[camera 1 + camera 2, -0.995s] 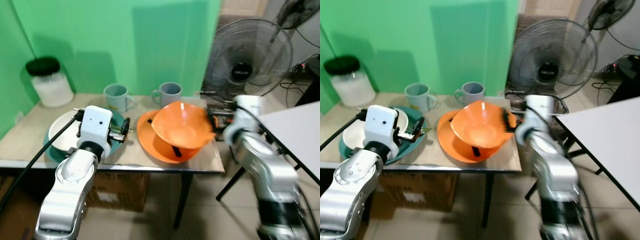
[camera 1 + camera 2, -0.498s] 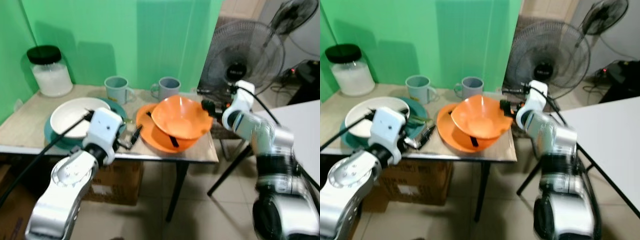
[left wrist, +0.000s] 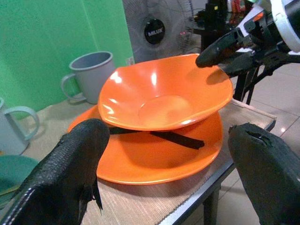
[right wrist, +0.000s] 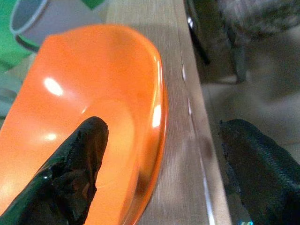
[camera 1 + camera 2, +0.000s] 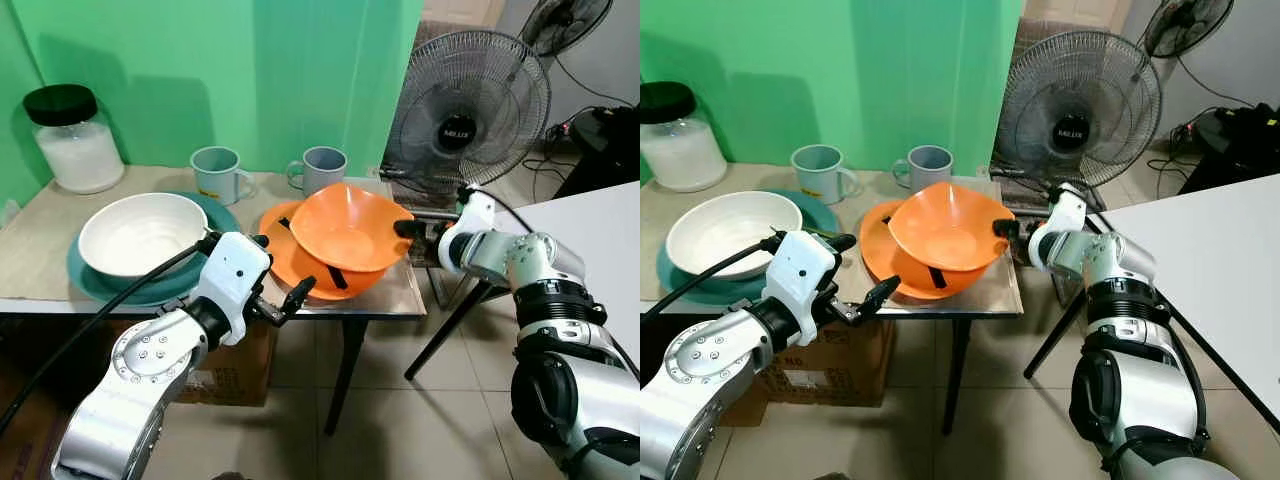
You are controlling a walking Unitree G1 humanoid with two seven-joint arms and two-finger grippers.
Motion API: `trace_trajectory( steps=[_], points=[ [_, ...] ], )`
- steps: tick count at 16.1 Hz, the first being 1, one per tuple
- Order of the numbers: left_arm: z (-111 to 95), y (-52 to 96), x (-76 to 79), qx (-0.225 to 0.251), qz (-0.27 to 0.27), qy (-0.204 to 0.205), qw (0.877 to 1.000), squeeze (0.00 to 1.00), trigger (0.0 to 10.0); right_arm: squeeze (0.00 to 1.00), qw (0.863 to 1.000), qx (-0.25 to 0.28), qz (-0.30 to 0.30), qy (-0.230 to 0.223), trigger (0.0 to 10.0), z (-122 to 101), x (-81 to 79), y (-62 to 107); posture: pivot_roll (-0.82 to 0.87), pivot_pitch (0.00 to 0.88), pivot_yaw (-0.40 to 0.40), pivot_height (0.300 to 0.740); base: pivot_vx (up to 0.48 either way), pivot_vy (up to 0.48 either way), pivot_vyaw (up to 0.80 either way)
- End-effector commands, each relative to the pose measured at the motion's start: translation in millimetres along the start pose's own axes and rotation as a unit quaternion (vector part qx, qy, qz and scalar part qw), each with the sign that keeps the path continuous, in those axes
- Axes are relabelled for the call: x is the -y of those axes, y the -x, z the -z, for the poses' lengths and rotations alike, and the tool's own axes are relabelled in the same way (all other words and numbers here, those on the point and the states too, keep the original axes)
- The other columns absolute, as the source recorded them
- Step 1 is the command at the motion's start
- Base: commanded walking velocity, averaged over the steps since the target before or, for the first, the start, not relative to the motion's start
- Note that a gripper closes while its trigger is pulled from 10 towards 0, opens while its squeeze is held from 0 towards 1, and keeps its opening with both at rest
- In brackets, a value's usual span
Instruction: Setting the table
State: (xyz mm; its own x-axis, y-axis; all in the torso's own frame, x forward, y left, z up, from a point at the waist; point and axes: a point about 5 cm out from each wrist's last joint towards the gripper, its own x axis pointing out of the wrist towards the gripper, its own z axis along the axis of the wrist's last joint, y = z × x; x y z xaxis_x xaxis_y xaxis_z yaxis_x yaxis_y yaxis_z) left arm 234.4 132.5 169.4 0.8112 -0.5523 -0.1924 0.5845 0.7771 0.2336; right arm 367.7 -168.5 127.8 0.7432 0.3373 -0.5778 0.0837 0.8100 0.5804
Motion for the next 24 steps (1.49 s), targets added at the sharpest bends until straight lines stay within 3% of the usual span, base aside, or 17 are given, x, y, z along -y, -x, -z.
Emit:
trace_trajectory(
  steps=[1,10,17,24],
  points=[
    [-3.2,0.8,3.4,0.004,0.011,-0.001,1.000,0.99,10.0,0.00,1.000,0.003,-0.016,-0.005,0.0,-7.8,-7.1,1.9,-0.03,0.000,-0.101,0.740,0.000,0.000,0.00],
    [-1.7,0.2,9.4,-0.005,0.025,0.016,1.000,0.99,10.0,0.00,0.997,-0.031,-0.051,-0.039,0.0,5.7,-18.7,-8.7,-0.01,0.000,-0.107,0.740,0.000,0.000,0.00],
    [-2.8,-0.2,10.7,-0.006,0.031,0.016,0.999,1.00,10.0,0.00,0.996,-0.039,-0.047,-0.061,0.0,13.7,-16.2,-12.5,-0.01,0.000,-0.106,0.740,0.000,0.000,0.00],
    [-1.6,-1.9,13.2,-0.010,0.031,0.017,0.999,0.99,10.0,0.00,0.997,-0.039,-0.041,-0.048,0.0,15.5,-17.6,-14.1,-0.01,0.000,-0.108,0.740,0.000,0.000,0.00]
  ],
)
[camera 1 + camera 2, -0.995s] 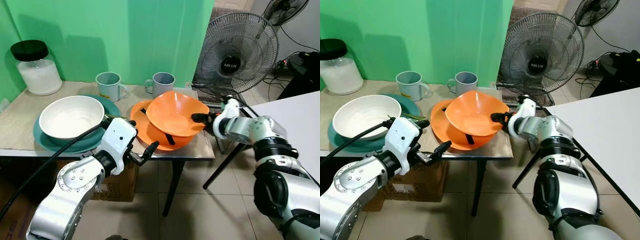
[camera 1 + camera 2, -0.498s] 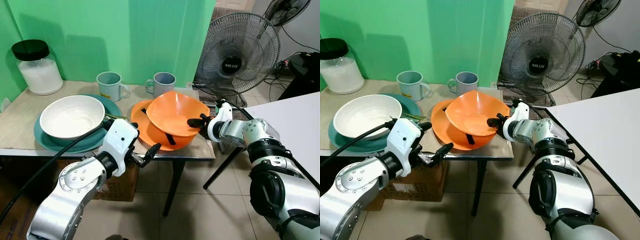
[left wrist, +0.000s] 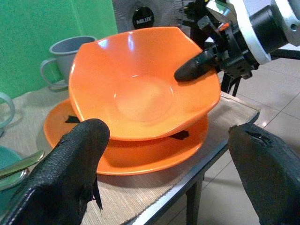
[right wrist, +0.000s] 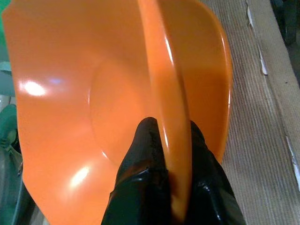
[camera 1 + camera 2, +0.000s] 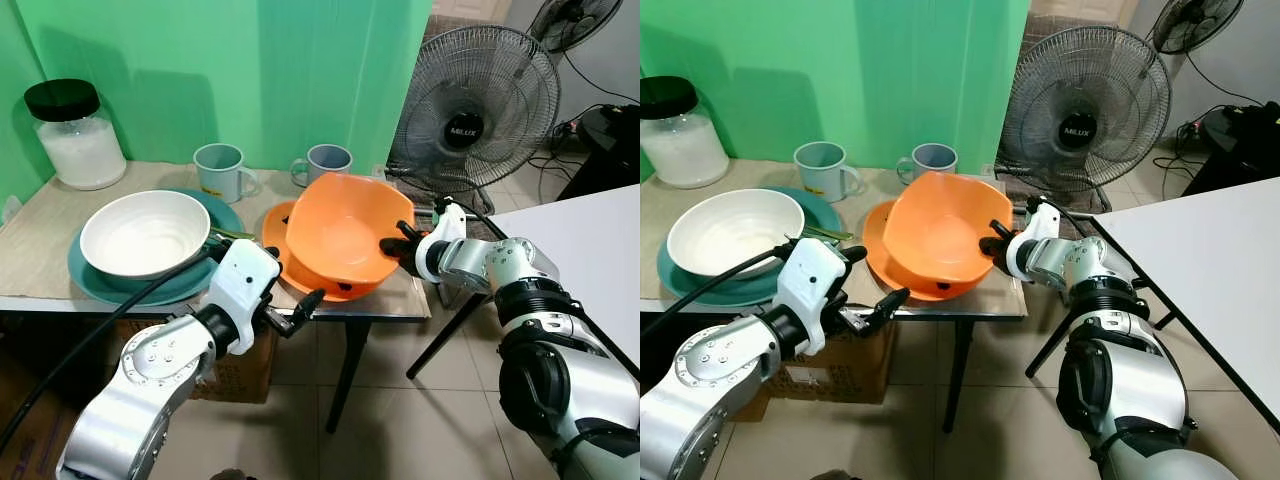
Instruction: Setting the table
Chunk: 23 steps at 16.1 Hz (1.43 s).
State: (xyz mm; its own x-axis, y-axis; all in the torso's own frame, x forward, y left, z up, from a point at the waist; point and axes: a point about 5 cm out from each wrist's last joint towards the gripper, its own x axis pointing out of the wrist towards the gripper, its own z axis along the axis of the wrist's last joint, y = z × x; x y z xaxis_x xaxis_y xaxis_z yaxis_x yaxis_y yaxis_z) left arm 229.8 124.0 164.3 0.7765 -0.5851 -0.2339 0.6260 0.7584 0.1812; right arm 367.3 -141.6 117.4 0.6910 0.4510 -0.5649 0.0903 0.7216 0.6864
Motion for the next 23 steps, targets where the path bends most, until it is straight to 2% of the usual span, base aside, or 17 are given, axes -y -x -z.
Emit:
trace_trajectory(
  steps=[1,4,6,9,11,12,13,14,15,16,17,18,19,20,21,23],
  points=[
    [-3.6,0.2,3.1,0.005,0.003,-0.004,1.000,1.00,10.0,0.00,1.000,0.006,0.003,0.004,0.0,-3.4,-2.9,0.8,-0.01,0.000,-0.109,0.740,0.000,0.000,0.00],
    [-3.7,0.5,3.3,0.005,0.002,-0.004,1.000,0.99,10.0,0.00,1.000,0.010,-0.003,-0.006,0.0,-5.5,-3.1,2.4,0.00,0.000,-0.110,0.740,0.000,0.000,0.00],
    [-6.0,1.5,0.5,0.010,-0.009,-0.001,1.000,0.99,10.0,0.00,0.997,0.036,-0.031,-0.055,0.0,-16.0,-5.4,10.5,0.00,0.000,-0.113,0.740,0.000,0.000,0.00],
    [-8.3,2.1,-1.2,0.015,-0.015,0.000,1.000,0.99,10.0,0.00,0.996,0.055,-0.055,-0.047,0.0,-23.1,-11.7,20.6,0.00,0.000,-0.110,0.740,0.000,0.000,0.00],
    [-11.4,2.5,-4.6,0.022,-0.026,0.001,0.999,0.99,10.0,0.00,0.985,0.138,-0.105,-0.015,0.0,-37.8,-29.2,45.4,0.00,0.000,-0.106,0.740,0.000,0.000,0.00],
    [-12.4,2.5,-6.2,0.026,-0.033,0.003,0.999,0.99,10.0,0.00,0.972,0.199,-0.123,0.018,0.0,-44.9,-37.4,60.4,0.00,0.000,-0.102,0.740,0.000,0.000,0.00],
    [-13.2,2.6,-7.1,0.028,-0.039,0.003,0.999,0.99,10.0,0.00,0.960,0.246,-0.105,0.085,3.6,-47.5,-40.3,74.5,-0.01,0.000,-0.099,0.740,0.000,0.000,0.00],
    [-13.8,2.7,-7.8,0.030,-0.048,0.003,0.998,0.99,10.0,0.00,0.944,0.282,-0.084,0.152,10.0,-45.1,-41.7,85.5,-0.01,0.000,-0.094,0.740,0.000,0.000,0.00],
    [-15.3,2.8,-8.9,0.034,-0.064,0.002,0.997,0.98,10.0,0.00,0.931,0.293,-0.065,0.206,10.0,-39.0,-41.6,93.1,-0.01,0.000,-0.088,0.740,0.000,0.000,0.00],
    [-17.4,2.3,-11.4,0.043,-0.097,0.010,0.994,0.97,10.0,0.00,0.923,0.310,-0.070,0.216,10.0,-28.7,-41.7,102.4,-0.02,0.000,-0.081,0.740,0.000,0.000,0.00],
    [-18.6,1.4,-12.8,0.048,-0.126,0.013,0.991,0.96,10.0,0.00,0.922,0.321,-0.087,0.196,10.0,-17.2,-41.2,111.2,-0.02,0.000,-0.072,0.740,0.000,0.000,0.00],
    [-18.8,0.6,-11.9,0.049,-0.138,0.011,0.989,0.95,10.0,0.00,0.921,0.322,-0.095,0.195,10.0,-8.1,-40.9,114.9,-0.02,0.000,-0.067,0.740,0.000,0.000,0.00],
    [-19.8,-0.1,-10.1,0.053,-0.143,0.009,0.988,0.87,10.0,0.00,0.910,0.335,-0.078,0.232,10.0,-0.6,-39.9,117.0,-0.03,0.000,-0.064,0.740,0.000,0.000,0.00],
    [-23.2,-1.6,-11.4,0.069,-0.170,-0.010,0.983,0.84,10.0,0.00,0.896,0.344,-0.031,0.279,10.0,8.5,-32.8,117.1,-0.03,0.001,-0.061,0.740,0.000,0.000,-0.78],
    [-22.7,-1.9,-14.3,0.073,-0.196,-0.016,0.978,0.83,10.0,0.00,0.893,0.353,-0.010,0.279,10.0,12.7,-28.0,118.6,-0.03,0.003,-0.060,0.740,0.000,0.000,-0.78],
    [-17.3,1.7,-18.8,0.066,-0.225,0.005,0.972,0.80,10.0,0.00,0.887,0.371,-0.009,0.275,10.0,17.4,-30.1,126.5,-0.04,0.008,-0.060,0.740,0.000,0.000,-0.78]
  ],
)
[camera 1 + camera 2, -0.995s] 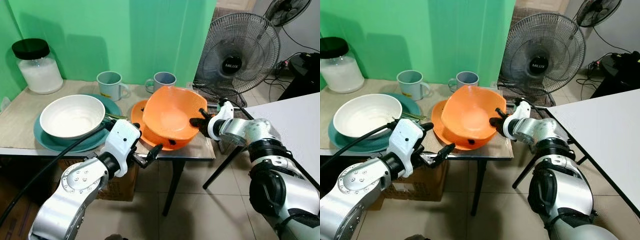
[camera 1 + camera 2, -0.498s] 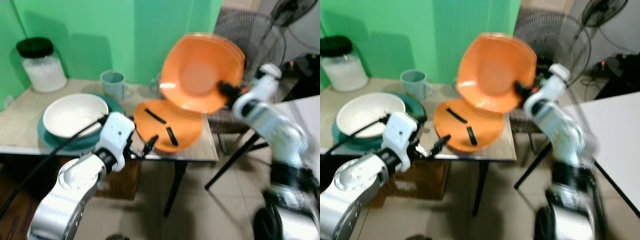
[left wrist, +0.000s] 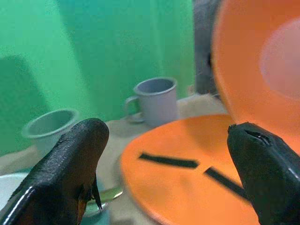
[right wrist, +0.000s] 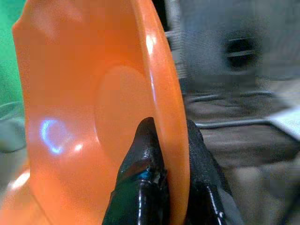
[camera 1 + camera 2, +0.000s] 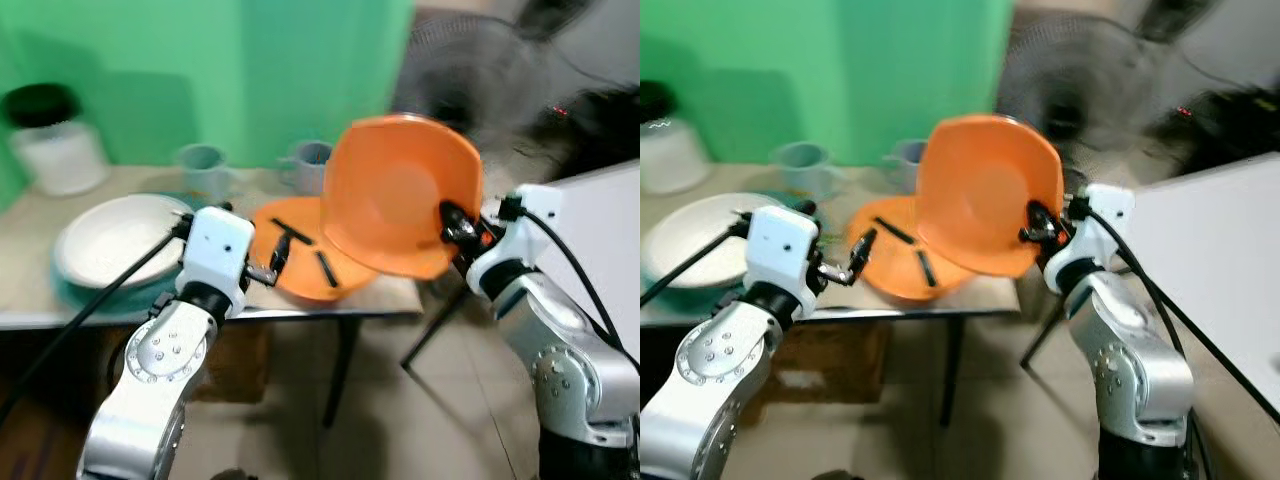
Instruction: Setting the table
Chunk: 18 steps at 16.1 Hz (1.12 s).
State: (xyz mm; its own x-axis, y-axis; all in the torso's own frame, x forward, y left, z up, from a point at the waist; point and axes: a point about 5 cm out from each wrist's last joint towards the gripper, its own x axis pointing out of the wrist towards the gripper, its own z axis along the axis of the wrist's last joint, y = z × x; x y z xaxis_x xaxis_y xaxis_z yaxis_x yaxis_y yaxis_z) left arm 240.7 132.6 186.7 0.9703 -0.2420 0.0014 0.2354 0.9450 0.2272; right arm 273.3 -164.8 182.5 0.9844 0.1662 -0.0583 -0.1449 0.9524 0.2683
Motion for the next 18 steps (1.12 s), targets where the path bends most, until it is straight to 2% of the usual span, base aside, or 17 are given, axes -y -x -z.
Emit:
trace_trajectory(
  steps=[1,4,6,7,8,9,10,12,15,18],
  points=[
    [4.4,0.8,-3.8,-0.011,-0.014,-0.003,1.000,0.78,10.0,0.00,0.999,0.054,-0.002,0.007,10.0,-19.4,-4.1,6.8,-0.04,0.008,-0.060,0.740,0.000,0.000,-0.79],
    [8.6,3.8,-5.8,-0.017,-0.029,-0.007,0.999,0.71,10.0,0.00,0.998,0.056,-0.003,0.016,10.0,-15.6,-7.4,9.0,-0.04,0.016,-0.080,0.740,0.000,0.000,-0.79],
    [9.1,4.6,-3.9,-0.017,-0.033,-0.004,0.999,0.70,10.0,0.00,0.999,0.052,0.001,0.013,10.0,-13.9,-6.8,8.7,-0.04,0.020,-0.089,0.740,0.000,0.000,-0.79],
    [11.0,7.2,-0.7,-0.020,-0.034,0.006,0.999,0.65,10.0,0.00,0.999,0.035,0.019,-0.002,10.0,-11.2,-1.7,7.5,-0.04,0.021,-0.094,0.740,0.000,0.000,-0.80],
    [11.4,7.6,-0.6,-0.021,-0.033,0.009,0.999,0.47,10.0,0.00,0.999,0.033,0.022,-0.004,10.0,-11.0,-0.6,7.2,-0.04,0.021,-0.094,0.740,0.000,0.000,-0.79],
    [12.6,8.4,-1.7,-0.024,-0.032,0.014,0.999,0.20,10.0,0.00,0.999,0.031,0.026,-0.005,10.0,-11.0,0.6,6.8,-0.04,0.022,-0.095,0.740,0.000,0.000,-0.79],
    [14.8,9.2,-3.1,-0.032,-0.036,0.019,0.999,0.03,10.0,0.00,0.999,0.031,0.030,-0.005,10.0,-10.9,1.5,6.6,-0.04,0.023,-0.095,0.740,0.000,0.000,-0.79],
    [19.0,10.2,-5.0,-0.047,-0.047,0.019,0.998,0.00,10.0,0.00,0.999,0.031,0.043,-0.005,10.0,-10.0,5.2,6.4,-0.04,0.021,-0.098,0.740,0.000,0.000,-0.79],
    [18.4,8.9,-2.5,-0.040,-0.039,0.009,0.998,0.00,10.0,0.00,0.998,0.025,0.058,-0.021,10.0,-8.8,8.9,5.0,-0.03,0.018,-0.101,0.740,0.000,0.000,-0.79],
    [16.4,6.1,-4.6,-0.028,-0.049,0.029,0.998,0.00,10.0,0.00,0.997,0.017,0.069,-0.029,10.0,-7.2,11.2,5.3,-0.04,0.014,-0.094,0.740,0.000,0.000,-0.79]
  ],
)
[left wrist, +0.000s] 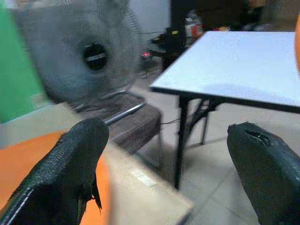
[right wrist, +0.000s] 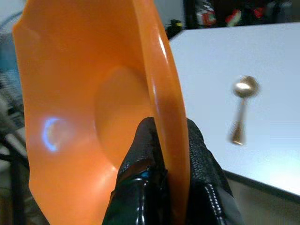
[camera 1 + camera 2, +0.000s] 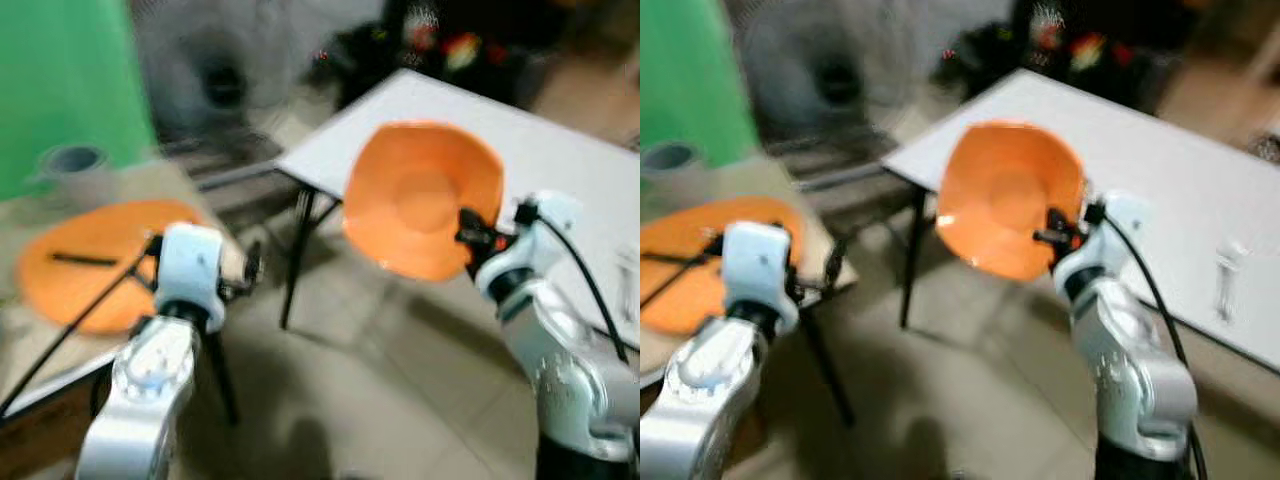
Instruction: Setting the table
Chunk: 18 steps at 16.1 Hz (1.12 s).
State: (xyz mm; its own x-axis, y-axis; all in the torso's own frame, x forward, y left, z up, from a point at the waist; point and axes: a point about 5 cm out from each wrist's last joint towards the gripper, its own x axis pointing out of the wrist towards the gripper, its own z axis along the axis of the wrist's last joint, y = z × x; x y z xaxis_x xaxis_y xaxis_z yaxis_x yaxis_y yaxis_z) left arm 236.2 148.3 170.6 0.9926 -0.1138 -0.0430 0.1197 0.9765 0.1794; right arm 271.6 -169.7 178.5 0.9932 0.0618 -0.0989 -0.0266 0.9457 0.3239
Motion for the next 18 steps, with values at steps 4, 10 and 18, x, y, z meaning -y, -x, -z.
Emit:
trace_trajectory(
  steps=[4,10,18],
  points=[
    [-4.0,-3.7,5.1,0.014,0.024,0.011,1.000,0.00,10.0,0.00,0.999,0.008,0.038,-0.021,10.0,-4.7,11.8,1.9,-0.05,0.000,-0.080,0.740,0.000,0.000,-0.79],
    [-4.9,-8.1,4.3,0.019,0.035,0.013,0.999,0.00,10.0,0.00,0.998,-0.001,0.052,-0.023,10.0,-1.0,14.0,1.3,-0.05,0.000,-0.070,0.740,0.236,0.000,-0.58],
    [-3.4,-8.4,2.8,0.018,0.042,0.012,0.999,0.00,10.0,0.00,0.999,-0.018,0.028,-0.005,10.0,-1.4,10.0,-5.2,-0.04,0.000,-0.073,0.740,0.309,0.000,0.00]
  ],
)
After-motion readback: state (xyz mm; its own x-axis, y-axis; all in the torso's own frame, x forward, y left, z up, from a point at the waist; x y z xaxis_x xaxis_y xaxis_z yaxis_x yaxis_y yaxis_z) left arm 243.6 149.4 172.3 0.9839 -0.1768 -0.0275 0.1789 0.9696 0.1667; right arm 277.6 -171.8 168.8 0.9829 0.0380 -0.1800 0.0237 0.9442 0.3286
